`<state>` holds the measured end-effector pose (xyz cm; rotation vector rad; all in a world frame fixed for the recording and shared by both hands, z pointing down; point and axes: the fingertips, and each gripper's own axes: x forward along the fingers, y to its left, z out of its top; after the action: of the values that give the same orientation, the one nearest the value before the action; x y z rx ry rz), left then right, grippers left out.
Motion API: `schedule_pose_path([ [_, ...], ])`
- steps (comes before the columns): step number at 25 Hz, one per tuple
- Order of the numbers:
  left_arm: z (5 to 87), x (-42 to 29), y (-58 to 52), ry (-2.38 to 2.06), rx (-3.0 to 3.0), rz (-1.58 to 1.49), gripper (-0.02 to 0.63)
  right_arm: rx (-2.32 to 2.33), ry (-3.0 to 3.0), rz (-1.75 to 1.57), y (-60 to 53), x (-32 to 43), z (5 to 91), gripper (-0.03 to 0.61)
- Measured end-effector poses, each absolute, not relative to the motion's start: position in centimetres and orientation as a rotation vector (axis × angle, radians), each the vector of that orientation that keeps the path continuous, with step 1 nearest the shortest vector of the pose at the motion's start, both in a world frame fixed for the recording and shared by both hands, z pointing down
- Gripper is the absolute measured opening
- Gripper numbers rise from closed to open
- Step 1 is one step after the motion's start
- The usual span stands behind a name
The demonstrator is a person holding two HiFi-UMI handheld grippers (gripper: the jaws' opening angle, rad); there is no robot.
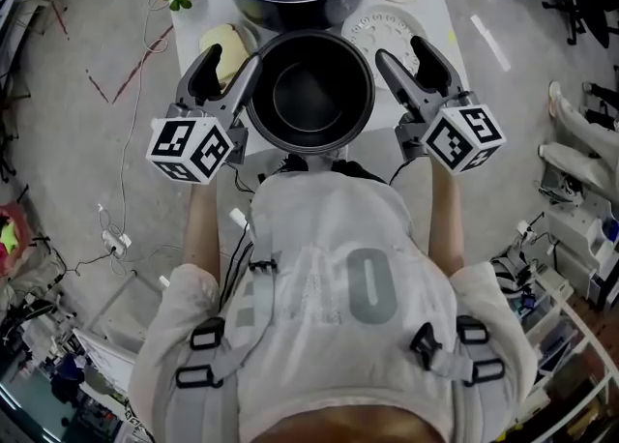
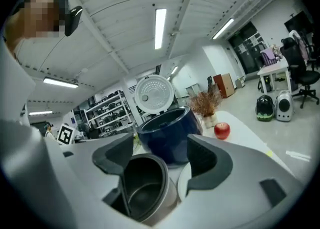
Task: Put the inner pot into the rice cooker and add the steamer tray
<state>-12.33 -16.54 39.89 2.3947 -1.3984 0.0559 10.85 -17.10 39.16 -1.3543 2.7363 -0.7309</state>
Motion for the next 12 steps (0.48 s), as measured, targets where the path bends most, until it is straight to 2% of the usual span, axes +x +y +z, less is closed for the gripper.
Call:
schedule_pose_path([
  [12,48.2,-11.6,-11.0,-1.235,2.23,0.18,0.288,-1.234,2.782,-1.151,-13.0,9.0,48.2,0.316],
])
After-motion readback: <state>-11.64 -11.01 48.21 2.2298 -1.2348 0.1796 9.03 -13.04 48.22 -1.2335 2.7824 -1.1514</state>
